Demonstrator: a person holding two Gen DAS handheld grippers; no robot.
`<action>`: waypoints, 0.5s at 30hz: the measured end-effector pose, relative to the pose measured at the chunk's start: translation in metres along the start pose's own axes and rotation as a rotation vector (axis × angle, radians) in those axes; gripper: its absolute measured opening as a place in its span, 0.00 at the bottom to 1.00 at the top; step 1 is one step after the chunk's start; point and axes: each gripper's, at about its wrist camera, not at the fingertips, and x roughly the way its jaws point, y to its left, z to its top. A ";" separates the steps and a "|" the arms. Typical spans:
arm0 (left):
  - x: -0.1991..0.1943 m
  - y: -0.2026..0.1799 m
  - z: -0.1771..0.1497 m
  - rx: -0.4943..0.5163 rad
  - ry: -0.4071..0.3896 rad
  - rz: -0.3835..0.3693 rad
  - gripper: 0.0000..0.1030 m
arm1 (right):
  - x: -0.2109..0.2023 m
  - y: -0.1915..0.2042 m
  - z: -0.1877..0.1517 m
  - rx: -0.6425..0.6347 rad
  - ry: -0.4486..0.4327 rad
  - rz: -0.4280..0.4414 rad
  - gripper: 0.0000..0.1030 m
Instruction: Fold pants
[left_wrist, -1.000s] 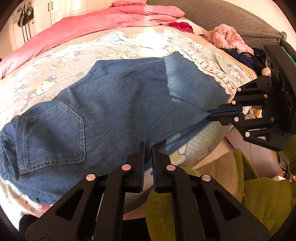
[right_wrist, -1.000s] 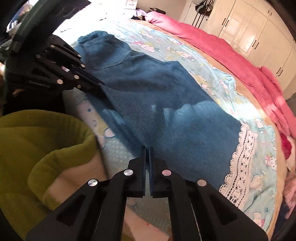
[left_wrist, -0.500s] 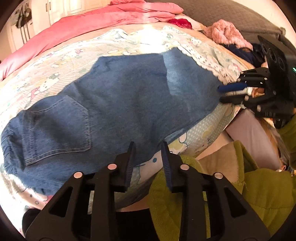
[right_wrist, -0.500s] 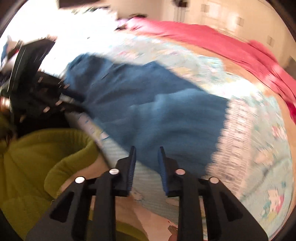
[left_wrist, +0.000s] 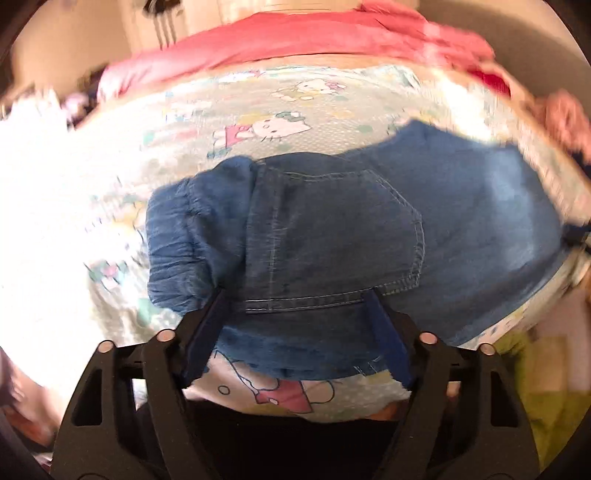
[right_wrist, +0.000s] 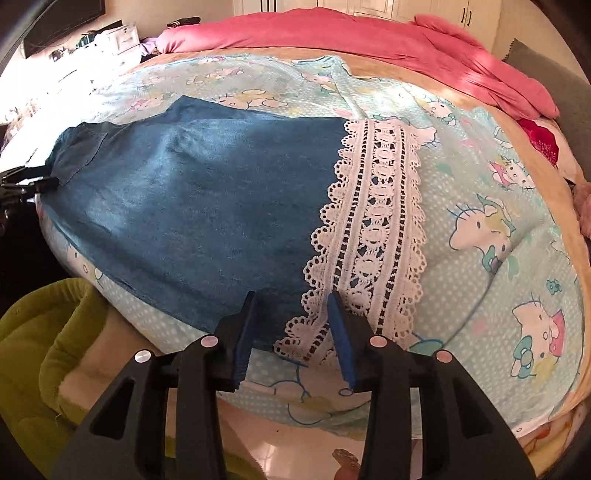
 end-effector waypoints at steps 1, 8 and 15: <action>-0.001 0.001 0.001 -0.005 -0.005 -0.005 0.63 | 0.001 0.002 0.000 -0.009 0.001 -0.010 0.36; -0.024 -0.019 0.007 0.014 -0.064 -0.037 0.75 | -0.019 0.011 0.006 -0.006 -0.068 0.018 0.43; -0.015 -0.084 0.013 0.157 -0.040 -0.140 0.80 | -0.001 0.038 0.016 -0.065 -0.035 0.112 0.57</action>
